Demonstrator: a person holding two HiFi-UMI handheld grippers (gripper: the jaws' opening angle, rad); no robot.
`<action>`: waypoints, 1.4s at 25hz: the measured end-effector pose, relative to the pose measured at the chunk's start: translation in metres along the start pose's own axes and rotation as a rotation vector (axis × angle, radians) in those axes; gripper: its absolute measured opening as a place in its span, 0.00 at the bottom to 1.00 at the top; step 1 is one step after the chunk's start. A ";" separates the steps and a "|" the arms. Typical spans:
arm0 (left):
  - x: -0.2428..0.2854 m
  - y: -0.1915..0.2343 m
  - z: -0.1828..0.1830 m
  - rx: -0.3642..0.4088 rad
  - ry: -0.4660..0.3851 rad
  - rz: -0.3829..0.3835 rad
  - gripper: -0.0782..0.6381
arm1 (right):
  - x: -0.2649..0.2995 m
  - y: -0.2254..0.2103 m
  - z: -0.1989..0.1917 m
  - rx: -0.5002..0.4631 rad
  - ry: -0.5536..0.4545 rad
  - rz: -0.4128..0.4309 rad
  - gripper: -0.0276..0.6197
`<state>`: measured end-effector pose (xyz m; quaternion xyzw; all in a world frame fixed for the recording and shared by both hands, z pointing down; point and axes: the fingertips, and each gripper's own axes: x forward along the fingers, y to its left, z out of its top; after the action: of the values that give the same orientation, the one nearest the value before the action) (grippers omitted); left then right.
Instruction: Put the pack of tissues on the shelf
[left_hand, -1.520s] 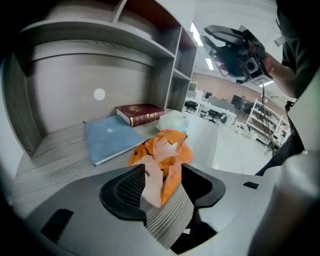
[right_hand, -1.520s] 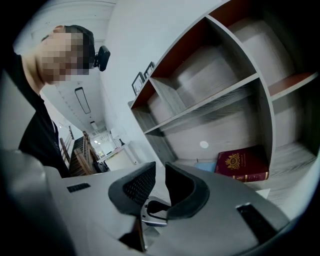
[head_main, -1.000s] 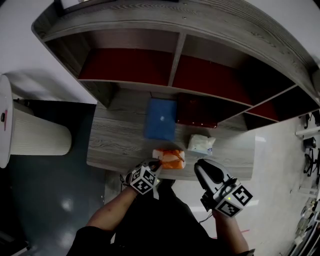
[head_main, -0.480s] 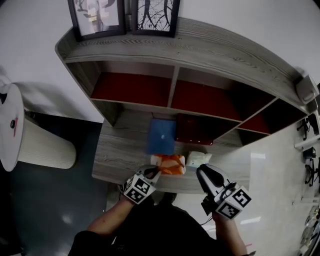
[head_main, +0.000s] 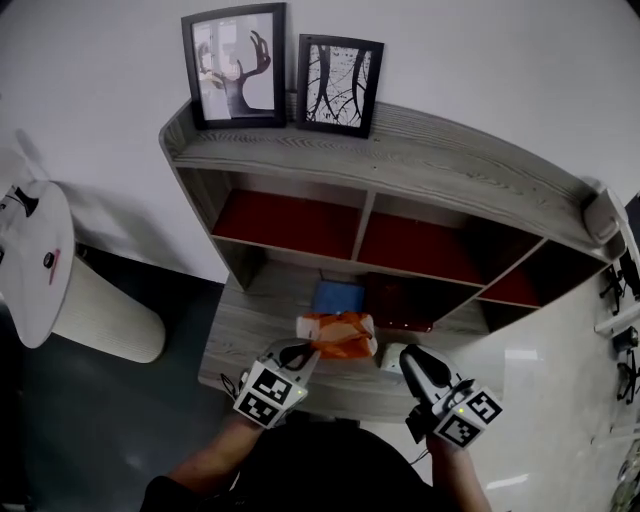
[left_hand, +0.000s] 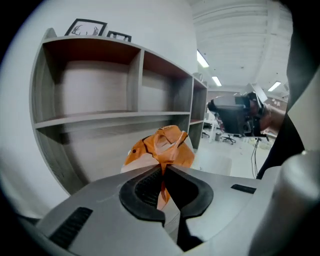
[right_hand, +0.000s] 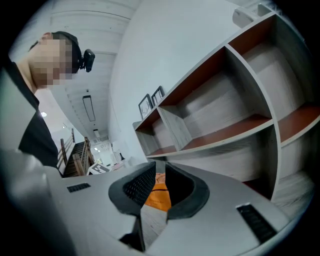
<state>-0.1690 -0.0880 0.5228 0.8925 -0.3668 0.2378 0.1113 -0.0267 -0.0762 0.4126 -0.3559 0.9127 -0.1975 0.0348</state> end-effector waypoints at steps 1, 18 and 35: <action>-0.005 0.005 0.007 -0.004 -0.004 0.009 0.14 | 0.003 0.000 0.002 -0.003 -0.003 0.003 0.08; -0.078 0.093 0.116 0.075 -0.151 0.118 0.14 | 0.050 0.014 0.005 -0.018 0.013 0.026 0.08; -0.039 0.183 0.138 0.131 -0.170 0.119 0.14 | 0.089 0.023 0.001 0.046 -0.040 -0.079 0.08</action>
<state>-0.2749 -0.2456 0.3885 0.8915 -0.4108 0.1908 0.0070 -0.1073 -0.1208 0.4099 -0.3948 0.8922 -0.2125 0.0536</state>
